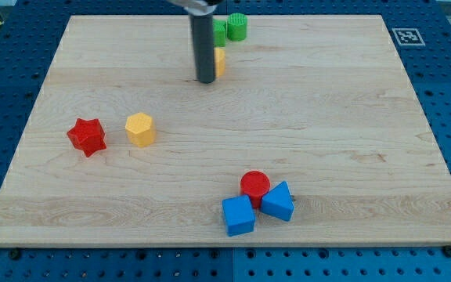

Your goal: Place the yellow heart at the right side of the green circle

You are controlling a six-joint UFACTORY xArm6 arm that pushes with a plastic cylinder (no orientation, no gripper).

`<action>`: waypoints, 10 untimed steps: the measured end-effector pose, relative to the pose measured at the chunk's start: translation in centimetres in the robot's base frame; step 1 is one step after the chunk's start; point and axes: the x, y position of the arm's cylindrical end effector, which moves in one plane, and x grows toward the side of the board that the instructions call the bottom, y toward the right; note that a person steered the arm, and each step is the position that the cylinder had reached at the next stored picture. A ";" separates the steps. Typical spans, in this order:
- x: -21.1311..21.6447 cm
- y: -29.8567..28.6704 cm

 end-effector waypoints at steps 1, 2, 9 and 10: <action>-0.3 0.5; -0.3 -4.7; -0.8 9.0; -4.2 9.1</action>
